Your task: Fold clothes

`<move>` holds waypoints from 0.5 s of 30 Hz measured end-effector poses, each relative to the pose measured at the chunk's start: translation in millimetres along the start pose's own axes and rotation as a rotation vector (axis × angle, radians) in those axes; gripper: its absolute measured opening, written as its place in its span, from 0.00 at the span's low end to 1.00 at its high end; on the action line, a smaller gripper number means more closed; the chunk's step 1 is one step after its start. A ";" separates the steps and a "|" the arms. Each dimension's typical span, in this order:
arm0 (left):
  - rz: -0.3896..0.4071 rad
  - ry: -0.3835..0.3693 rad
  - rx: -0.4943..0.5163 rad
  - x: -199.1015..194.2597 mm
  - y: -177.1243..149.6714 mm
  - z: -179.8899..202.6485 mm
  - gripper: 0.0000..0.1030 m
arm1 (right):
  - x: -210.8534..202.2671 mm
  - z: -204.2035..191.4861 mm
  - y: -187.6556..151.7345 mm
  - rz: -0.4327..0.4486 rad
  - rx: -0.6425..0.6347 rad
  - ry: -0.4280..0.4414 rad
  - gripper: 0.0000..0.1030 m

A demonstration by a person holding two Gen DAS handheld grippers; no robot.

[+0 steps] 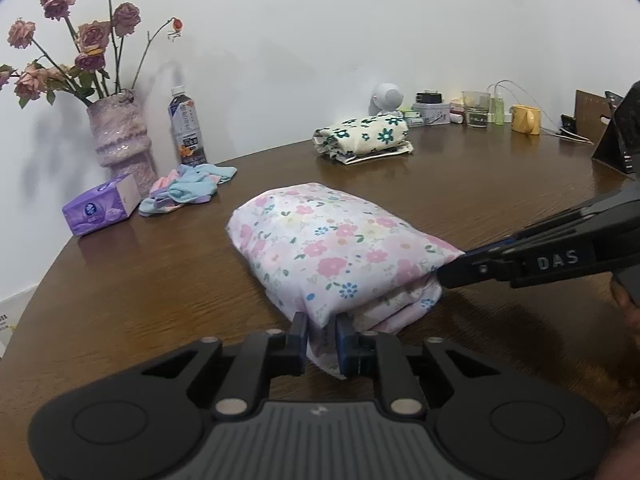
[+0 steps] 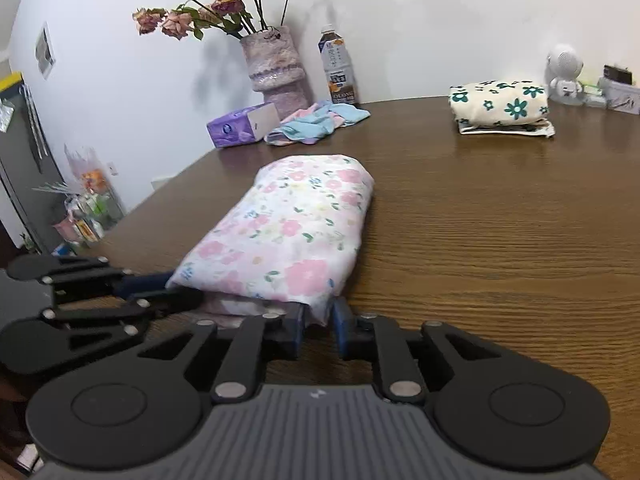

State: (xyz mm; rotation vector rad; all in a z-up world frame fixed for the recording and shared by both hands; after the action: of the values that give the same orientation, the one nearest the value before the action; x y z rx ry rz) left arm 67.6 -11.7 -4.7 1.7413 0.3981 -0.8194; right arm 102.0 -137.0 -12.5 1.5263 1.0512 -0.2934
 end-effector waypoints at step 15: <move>0.008 0.052 -0.057 0.7 -9.3 2.8 0.03 | -2.7 -5.5 -5.7 0.024 -0.007 -0.008 0.12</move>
State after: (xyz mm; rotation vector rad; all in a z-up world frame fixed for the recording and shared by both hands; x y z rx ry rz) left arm 61.4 -11.4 -12.1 1.7129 0.4452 -0.7515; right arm 94.2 -133.9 -12.9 1.5292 1.0254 -0.2786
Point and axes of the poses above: each gripper's, at about its wrist camera, not at the fingertips, and x roughly the way its jaws point, z to its right, y to its top, the point moved 7 cm from there along x, roughly the way its jaws point, and after that the axes turned 11 degrees about -z, right-handed, at the moved point
